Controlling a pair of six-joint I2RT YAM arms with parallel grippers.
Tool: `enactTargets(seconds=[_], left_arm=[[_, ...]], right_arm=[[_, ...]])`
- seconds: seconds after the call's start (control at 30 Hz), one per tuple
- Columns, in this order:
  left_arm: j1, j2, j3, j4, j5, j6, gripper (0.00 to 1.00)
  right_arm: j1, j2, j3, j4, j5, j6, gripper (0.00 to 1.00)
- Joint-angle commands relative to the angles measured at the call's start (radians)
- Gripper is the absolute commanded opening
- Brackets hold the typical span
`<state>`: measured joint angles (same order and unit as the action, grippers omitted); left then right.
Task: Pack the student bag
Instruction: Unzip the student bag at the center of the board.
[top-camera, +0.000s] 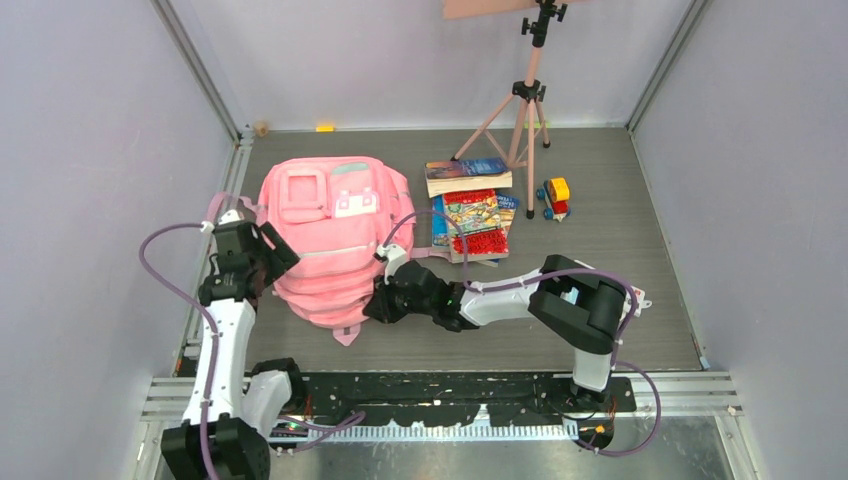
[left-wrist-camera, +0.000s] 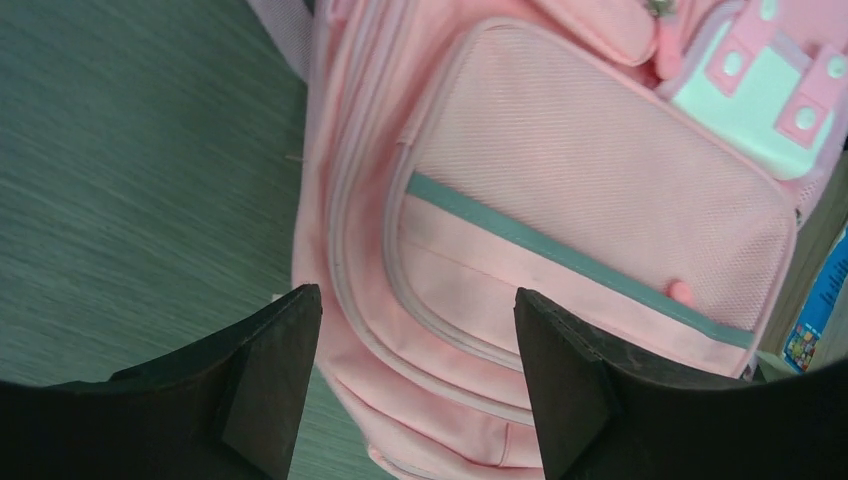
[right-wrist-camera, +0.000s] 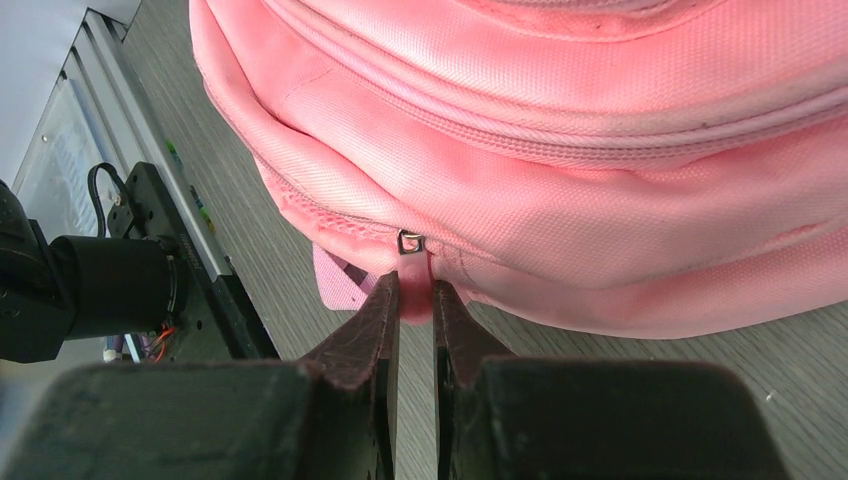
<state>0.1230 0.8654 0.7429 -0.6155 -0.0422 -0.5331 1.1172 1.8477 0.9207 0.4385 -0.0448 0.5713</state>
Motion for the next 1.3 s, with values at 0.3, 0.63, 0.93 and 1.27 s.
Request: enactTargets(seconds=[0.3, 0.63, 0.93, 1.27], left_arm=[[0.121, 0.058, -0.088, 0.123, 0.2, -0.105, 0.5], [0.13, 0.009, -0.114, 0.1, 0.109, -0.096, 0.51], [0.154, 0.072, -0.135, 0.179, 0.193, -0.119, 0.47], [0.153, 0.081, -0.141, 0.244, 0.316, -0.11, 0.06]], right_arm=[[-0.017, -0.046, -0.023, -0.04, 0.062, 0.003, 0.0], [-0.016, -0.05, -0.024, -0.044, 0.063, 0.001, 0.0], [-0.017, -0.055, -0.025, -0.043, 0.063, 0.003, 0.01], [-0.018, -0.087, -0.02, -0.081, 0.066, -0.009, 0.0]])
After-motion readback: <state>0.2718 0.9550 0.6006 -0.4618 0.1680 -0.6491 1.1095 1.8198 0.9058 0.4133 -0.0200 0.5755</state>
